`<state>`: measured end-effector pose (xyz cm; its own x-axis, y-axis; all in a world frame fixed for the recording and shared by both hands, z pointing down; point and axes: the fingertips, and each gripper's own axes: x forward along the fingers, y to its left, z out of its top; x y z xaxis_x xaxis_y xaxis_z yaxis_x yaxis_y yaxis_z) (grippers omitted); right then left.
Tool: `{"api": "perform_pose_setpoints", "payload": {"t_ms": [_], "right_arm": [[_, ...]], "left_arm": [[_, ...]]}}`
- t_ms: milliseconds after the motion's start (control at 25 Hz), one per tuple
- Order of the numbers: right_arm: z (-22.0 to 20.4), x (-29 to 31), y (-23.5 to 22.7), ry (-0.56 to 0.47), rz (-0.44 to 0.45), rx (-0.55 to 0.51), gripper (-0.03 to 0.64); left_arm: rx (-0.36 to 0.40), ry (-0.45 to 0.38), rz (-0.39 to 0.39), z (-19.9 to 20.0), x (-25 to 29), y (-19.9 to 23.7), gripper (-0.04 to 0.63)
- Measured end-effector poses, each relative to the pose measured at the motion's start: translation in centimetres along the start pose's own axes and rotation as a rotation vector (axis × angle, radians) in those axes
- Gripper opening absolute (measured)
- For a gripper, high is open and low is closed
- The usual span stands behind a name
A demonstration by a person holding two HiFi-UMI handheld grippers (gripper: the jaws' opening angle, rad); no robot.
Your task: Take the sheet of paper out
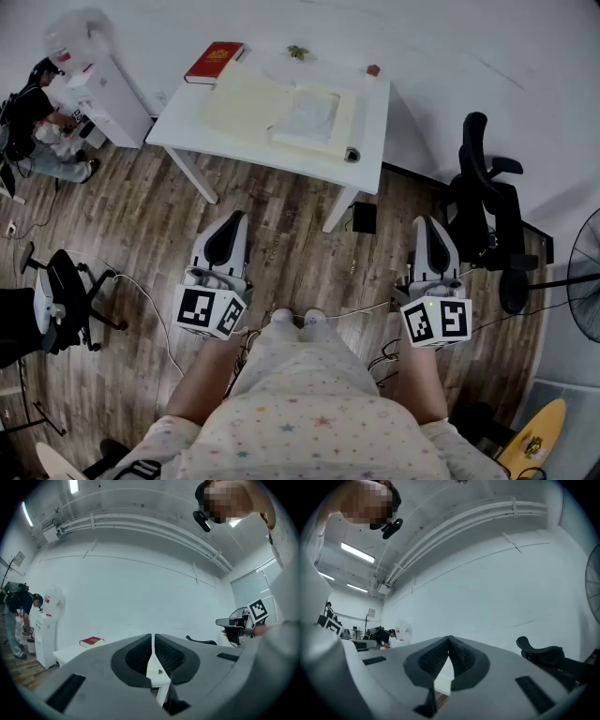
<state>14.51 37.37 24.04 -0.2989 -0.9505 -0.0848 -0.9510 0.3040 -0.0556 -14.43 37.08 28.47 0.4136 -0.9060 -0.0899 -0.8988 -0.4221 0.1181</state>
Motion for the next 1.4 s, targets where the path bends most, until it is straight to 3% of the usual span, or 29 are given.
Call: {"api": "perform_pose_setpoints", "payload": {"t_ms": [480, 640, 760, 920, 1400], "right_arm": [[-1.3, 0.8, -2.0, 0.073, 0.065, 0.098, 0.003], [-1.4, 1.3, -2.5, 0.086, 0.111, 0.093, 0.095], [-1.5, 1.8, -3.1, 0.079, 0.131, 0.094, 0.178], [-2.0, 2.2, -4.0, 0.088, 0.119, 0.106, 0.249], [-3.4, 8.1, -4.9, 0.103, 0.072, 0.114, 0.29]], "left_arm": [[-0.018, 0.004, 0.033, -0.3, 1.3, -2.6, 0.031], [-0.021, -0.004, 0.068, -0.3, 1.3, -3.0, 0.037], [-0.025, 0.014, 0.1, -0.7, 1.3, -3.1, 0.143], [-0.012, 0.039, 0.129, -1.2, 1.5, -3.2, 0.212], [-0.027, 0.041, 0.126, -1.9, 6.7, 1.3, 0.227]]}}
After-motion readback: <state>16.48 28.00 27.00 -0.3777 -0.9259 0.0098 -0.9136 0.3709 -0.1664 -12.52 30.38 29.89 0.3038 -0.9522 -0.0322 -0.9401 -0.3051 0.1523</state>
